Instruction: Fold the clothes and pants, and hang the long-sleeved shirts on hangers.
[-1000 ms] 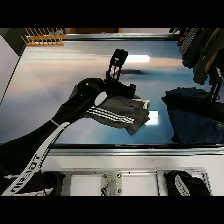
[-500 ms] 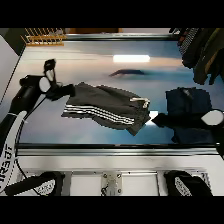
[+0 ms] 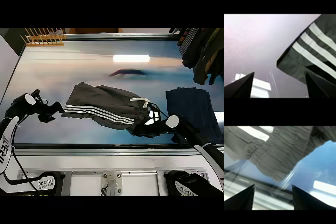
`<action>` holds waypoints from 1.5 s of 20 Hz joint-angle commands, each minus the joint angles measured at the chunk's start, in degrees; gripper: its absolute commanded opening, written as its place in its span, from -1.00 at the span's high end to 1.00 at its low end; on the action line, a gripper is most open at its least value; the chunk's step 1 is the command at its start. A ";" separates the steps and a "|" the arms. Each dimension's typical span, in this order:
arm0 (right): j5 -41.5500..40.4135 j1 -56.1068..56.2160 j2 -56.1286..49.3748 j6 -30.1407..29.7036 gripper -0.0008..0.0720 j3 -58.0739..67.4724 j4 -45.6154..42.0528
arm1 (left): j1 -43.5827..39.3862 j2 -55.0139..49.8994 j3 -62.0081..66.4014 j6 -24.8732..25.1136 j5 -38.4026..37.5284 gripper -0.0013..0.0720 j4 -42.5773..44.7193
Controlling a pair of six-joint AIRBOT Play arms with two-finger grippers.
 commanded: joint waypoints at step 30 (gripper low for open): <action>13.94 -12.44 30.77 10.32 0.91 55.65 -17.90 | -12.31 50.71 37.68 5.53 10.49 0.95 -4.70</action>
